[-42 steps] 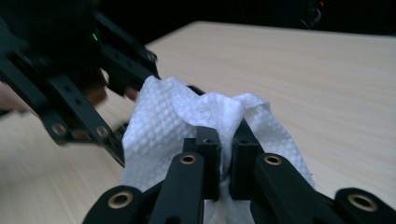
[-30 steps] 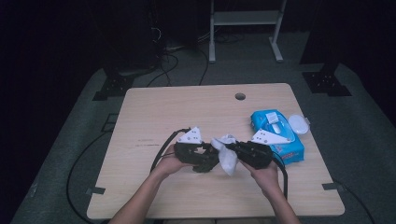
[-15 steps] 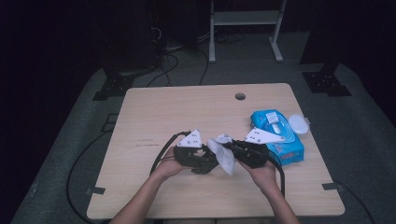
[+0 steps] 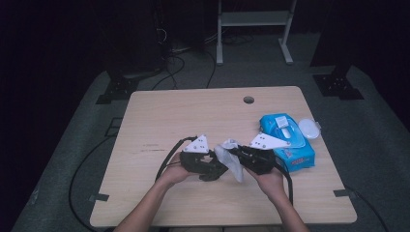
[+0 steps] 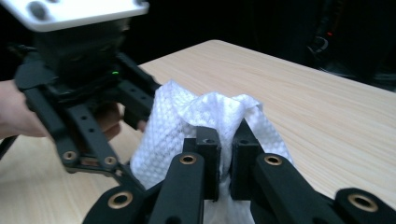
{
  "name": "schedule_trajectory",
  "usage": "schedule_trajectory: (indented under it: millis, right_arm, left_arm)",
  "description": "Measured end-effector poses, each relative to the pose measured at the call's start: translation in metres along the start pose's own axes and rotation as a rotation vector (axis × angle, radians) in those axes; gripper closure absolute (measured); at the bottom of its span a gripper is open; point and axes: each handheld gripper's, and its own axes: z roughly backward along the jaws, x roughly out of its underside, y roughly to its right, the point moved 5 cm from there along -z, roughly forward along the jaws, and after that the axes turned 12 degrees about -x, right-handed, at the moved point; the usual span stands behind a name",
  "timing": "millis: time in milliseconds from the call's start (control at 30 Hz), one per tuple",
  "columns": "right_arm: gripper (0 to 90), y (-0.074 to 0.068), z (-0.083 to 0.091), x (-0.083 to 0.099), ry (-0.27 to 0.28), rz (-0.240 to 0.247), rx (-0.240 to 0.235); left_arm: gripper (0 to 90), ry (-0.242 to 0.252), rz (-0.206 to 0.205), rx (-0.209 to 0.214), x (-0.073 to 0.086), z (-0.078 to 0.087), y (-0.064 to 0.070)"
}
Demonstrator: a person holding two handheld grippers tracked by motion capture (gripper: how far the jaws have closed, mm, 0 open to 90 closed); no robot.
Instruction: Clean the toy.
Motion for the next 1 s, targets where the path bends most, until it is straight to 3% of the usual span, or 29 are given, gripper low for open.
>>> schedule_trajectory:
  millis: [33, 133, 200, 267, 433, 500, 567, 600, 700, 867, 933, 1000]
  right_arm:
    - [84.7, -0.002, -0.001, -0.001, -0.004, 0.008, 0.009]
    - [84.7, -0.015, -0.011, -0.007, -0.011, 0.043, -0.023]
    - [84.7, -0.019, -0.015, -0.010, -0.014, 0.065, -0.033]
    - [84.7, -0.016, -0.013, -0.011, -0.005, 0.052, -0.039]
    - [84.7, -0.001, -0.004, -0.001, -0.040, 0.035, 0.036]
    - [84.7, -0.001, -0.004, 0.000, -0.018, 0.007, 0.021]
    - [84.7, -0.007, -0.006, -0.004, 0.007, 0.011, -0.003]
    - [84.6, -0.013, -0.008, -0.008, 0.026, 0.017, -0.051]
    - [84.6, -0.019, -0.015, -0.012, 0.010, 0.062, -0.057]
    - [84.6, -0.005, -0.005, -0.005, 0.033, 0.011, -0.031]
    - [84.6, 0.001, -0.001, 0.003, 0.005, 0.005, 0.008]
    - [84.6, 0.007, 0.002, 0.012, -0.001, -0.027, 0.015]
  left_arm:
    - [58.3, 0.003, 0.004, 0.002, 0.000, -0.001, 0.000]
    - [58.2, 0.005, -0.007, 0.008, -0.002, -0.002, 0.003]
    - [58.2, 0.025, 0.014, 0.017, -0.002, 0.001, 0.001]
    - [58.2, 0.035, 0.032, 0.012, -0.001, 0.004, -0.002]
    - [58.3, 0.028, 0.043, 0.005, 0.005, 0.007, -0.005]
    - [58.3, 0.033, 0.047, 0.012, 0.005, 0.006, -0.004]
    - [58.3, 0.028, 0.033, 0.010, 0.003, 0.004, -0.003]
    - [58.3, 0.026, 0.026, 0.012, 0.002, 0.003, -0.002]
    - [58.3, 0.048, 0.034, 0.026, -0.001, 0.004, -0.001]
    - [58.3, 0.042, 0.045, 0.016, 0.003, 0.008, -0.006]
    - [58.3, 0.059, 0.063, 0.015, 0.004, 0.010, -0.008]
    - [58.3, 0.077, 0.082, 0.022, 0.004, 0.012, -0.009]
